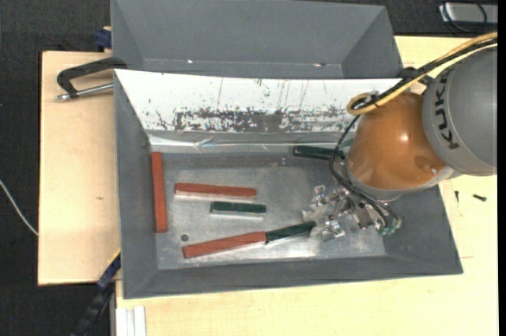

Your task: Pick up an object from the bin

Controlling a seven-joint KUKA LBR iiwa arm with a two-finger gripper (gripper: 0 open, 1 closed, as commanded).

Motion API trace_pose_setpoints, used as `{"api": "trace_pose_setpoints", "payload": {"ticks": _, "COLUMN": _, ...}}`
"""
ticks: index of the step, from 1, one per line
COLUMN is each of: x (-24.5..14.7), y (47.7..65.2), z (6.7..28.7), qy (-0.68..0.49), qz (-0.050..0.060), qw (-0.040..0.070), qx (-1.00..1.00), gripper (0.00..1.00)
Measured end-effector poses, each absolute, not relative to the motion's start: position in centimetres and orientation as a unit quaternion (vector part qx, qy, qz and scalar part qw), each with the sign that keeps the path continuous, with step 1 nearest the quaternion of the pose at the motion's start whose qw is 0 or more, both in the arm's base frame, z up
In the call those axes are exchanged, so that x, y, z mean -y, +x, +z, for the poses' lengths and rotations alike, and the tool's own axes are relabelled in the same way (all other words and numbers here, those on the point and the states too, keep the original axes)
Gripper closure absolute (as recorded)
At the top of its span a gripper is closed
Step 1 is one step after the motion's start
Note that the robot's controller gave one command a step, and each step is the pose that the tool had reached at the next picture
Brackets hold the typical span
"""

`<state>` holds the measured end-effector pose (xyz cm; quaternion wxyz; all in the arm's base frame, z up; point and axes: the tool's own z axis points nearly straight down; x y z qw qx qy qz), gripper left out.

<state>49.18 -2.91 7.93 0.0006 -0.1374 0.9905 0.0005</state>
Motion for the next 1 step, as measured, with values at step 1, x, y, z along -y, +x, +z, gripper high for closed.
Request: {"api": "trace_pose_setpoints", "payload": {"ticks": 1, "x": 3.38, "y": 51.14, "z": 22.19, "qy": -0.148, "qz": 0.0, "qw": 0.003, "qx": -0.989, "gripper": 1.0}}
